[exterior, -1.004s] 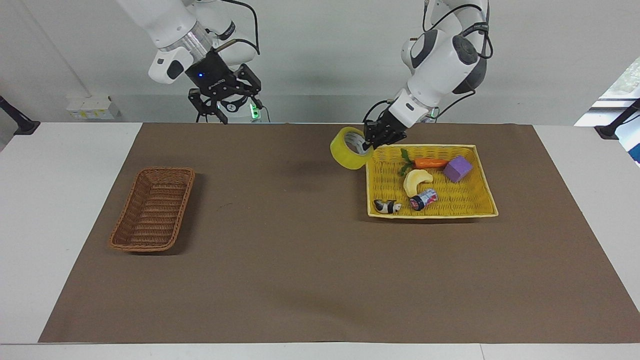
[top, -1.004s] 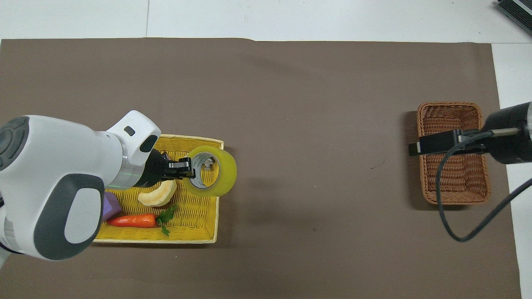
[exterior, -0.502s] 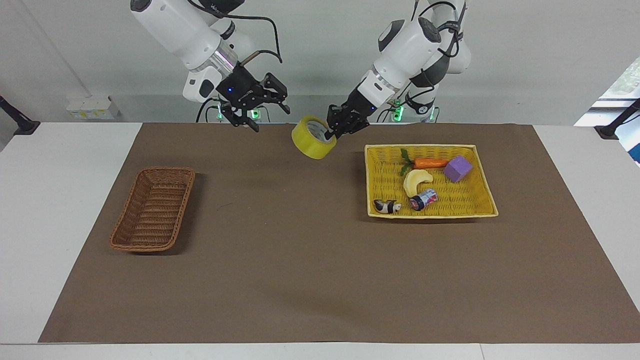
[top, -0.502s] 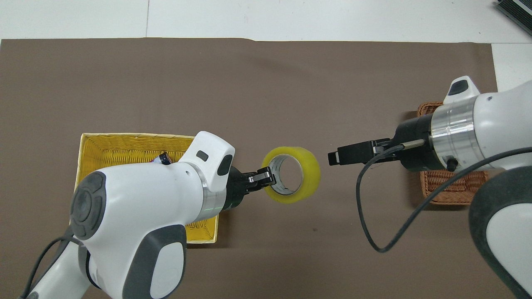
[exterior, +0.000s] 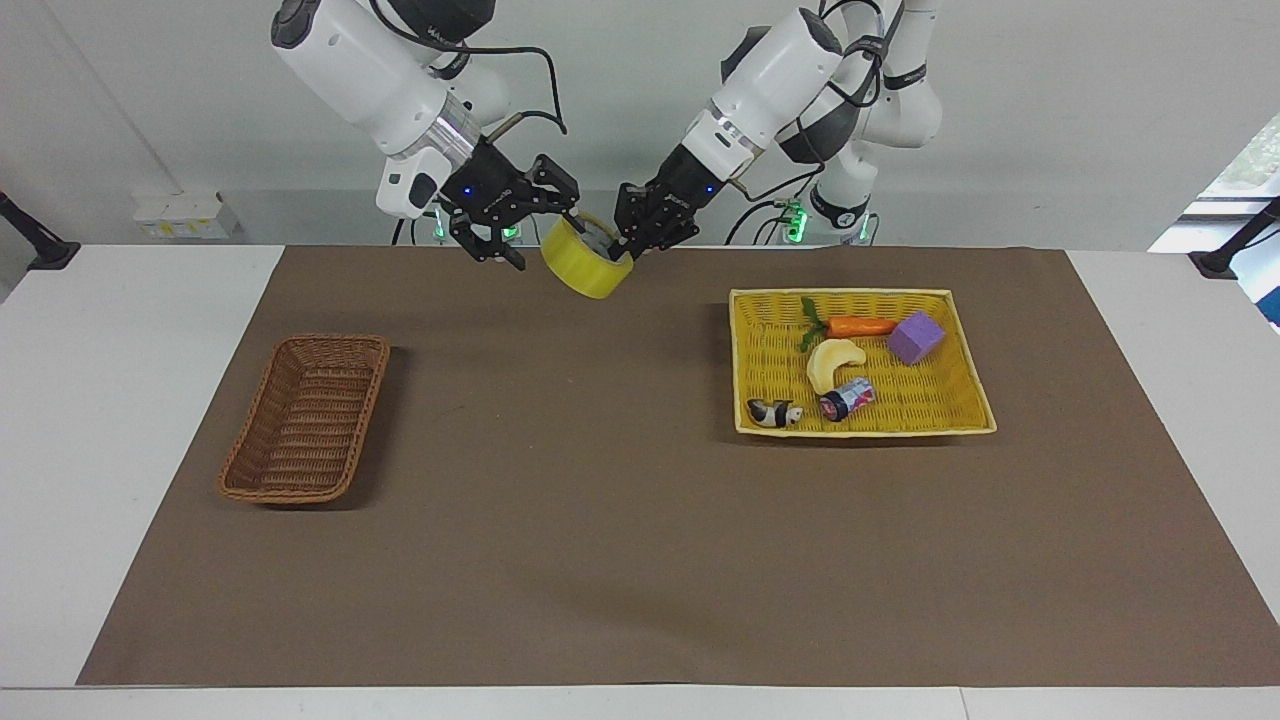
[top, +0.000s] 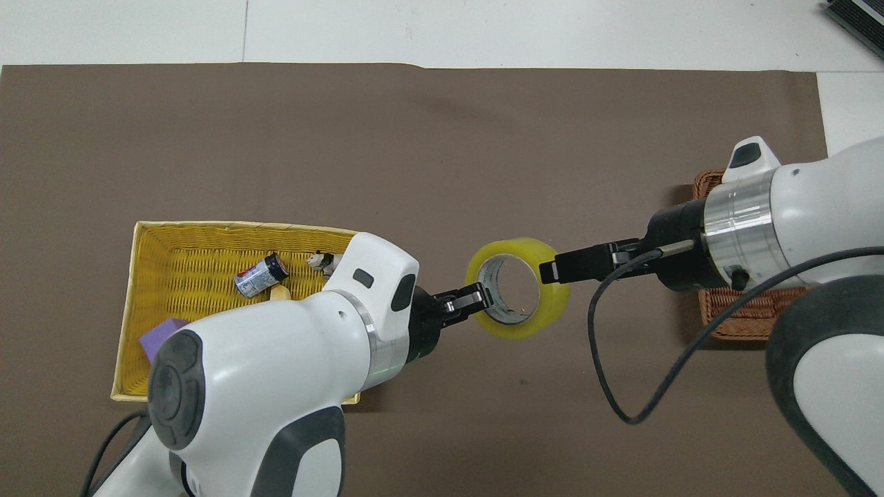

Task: Move tape to another basket
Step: 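Grasp the tape rim with the right gripper from the left gripper, then carry the tape into the wicker basket while the left gripper withdraws, then lower the tape into the wicker basket and open the right gripper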

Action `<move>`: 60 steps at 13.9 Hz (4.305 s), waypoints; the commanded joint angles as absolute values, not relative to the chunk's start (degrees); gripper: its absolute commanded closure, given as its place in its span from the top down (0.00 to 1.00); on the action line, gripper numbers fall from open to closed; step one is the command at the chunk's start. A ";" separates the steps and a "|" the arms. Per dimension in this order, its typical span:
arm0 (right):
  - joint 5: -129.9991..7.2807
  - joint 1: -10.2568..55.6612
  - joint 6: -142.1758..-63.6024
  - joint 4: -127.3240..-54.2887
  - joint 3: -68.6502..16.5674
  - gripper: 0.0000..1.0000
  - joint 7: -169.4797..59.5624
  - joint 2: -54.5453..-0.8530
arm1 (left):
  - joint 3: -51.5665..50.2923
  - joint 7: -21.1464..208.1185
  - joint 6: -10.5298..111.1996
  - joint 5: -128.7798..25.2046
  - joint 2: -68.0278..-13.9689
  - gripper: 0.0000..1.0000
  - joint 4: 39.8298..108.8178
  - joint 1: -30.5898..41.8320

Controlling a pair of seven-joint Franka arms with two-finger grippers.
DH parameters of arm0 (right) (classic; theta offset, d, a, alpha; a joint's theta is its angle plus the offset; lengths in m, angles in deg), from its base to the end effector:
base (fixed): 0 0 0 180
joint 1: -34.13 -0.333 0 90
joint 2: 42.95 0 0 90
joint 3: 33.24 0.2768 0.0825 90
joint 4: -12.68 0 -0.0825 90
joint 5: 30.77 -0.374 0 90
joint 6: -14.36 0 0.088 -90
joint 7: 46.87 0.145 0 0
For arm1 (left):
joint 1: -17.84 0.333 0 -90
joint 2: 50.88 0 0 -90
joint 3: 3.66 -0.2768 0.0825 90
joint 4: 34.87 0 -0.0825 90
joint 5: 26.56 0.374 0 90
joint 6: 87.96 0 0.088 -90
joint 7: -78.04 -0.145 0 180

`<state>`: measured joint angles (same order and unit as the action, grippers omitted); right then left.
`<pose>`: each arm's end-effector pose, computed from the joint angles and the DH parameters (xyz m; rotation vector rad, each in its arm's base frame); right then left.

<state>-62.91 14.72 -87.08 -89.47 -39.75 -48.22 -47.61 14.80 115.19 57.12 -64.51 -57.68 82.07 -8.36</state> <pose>0.5135 0.1840 0.5293 -2.5678 -0.1978 -0.0121 0.4085 -0.4199 0.4961 2.3581 0.3468 0.1503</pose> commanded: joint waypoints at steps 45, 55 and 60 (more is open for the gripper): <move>-69.80 53.02 -92.78 -90.77 -40.80 0.00 -88.52 -23.62 | 13.74 80.86 11.62 -27.35 -59.41 1.00 70.33 34.01; -69.79 53.03 -94.89 -92.61 -40.80 0.47 -90.03 -22.56 | 13.47 79.98 4.33 -27.09 -53.61 1.00 60.22 34.27; -70.49 53.37 -94.89 -91.74 -40.71 1.00 -89.76 -22.39 | 13.47 79.98 5.03 -27.09 -54.31 1.00 59.61 34.27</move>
<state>-68.30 52.62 -94.20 -91.70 -41.24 -88.43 -21.99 13.14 80.42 6.12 -27.89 -54.26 60.79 33.86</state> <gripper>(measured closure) 0.493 0.000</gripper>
